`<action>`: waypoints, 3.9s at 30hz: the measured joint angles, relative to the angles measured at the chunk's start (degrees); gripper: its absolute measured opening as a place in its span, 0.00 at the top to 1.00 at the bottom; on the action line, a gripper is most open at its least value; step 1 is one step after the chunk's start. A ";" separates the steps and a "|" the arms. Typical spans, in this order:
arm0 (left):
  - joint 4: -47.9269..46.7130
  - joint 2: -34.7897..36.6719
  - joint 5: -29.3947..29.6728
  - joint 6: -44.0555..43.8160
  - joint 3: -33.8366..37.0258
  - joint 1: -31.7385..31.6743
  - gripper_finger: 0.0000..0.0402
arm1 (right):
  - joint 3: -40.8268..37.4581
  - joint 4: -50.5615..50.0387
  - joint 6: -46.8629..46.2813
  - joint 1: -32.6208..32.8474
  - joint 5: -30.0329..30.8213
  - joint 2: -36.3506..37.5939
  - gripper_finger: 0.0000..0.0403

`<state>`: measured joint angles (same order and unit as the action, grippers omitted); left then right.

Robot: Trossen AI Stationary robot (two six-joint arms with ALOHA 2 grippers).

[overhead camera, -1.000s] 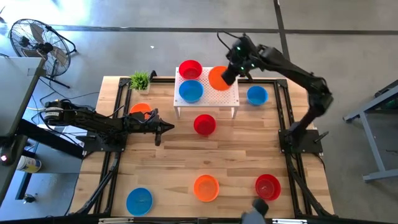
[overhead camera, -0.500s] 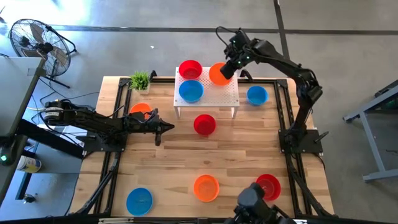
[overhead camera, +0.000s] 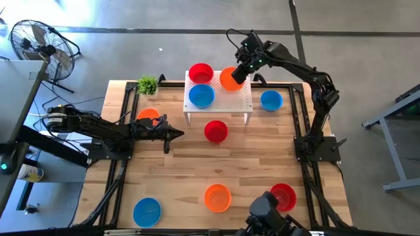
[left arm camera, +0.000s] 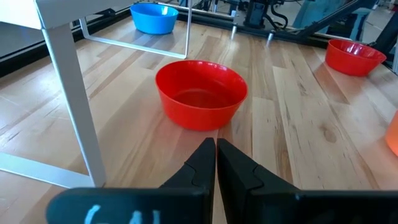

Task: Pick & Place Mini bowls
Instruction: Put the middle orange bowl on the shelf, then stack the top orange bowl on top of the orange bowl on the shelf

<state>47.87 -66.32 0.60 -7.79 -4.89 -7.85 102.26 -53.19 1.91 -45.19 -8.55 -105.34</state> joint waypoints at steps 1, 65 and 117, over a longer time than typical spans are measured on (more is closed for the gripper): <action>0.01 0.00 0.00 0.00 0.00 0.01 0.96 | 0.00 0.32 -0.06 -0.13 0.76 0.00 0.99; 0.44 0.00 0.37 -0.24 0.00 0.01 0.96 | 0.02 8.16 5.27 4.22 -2.41 2.84 0.81; -9.29 13.80 8.13 -4.48 0.00 -0.03 0.96 | -81.78 76.07 4.54 25.61 -1.65 61.33 0.98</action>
<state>38.58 -52.53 8.73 -12.27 -4.89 -7.88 20.47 22.88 6.45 -19.57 -10.20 -44.01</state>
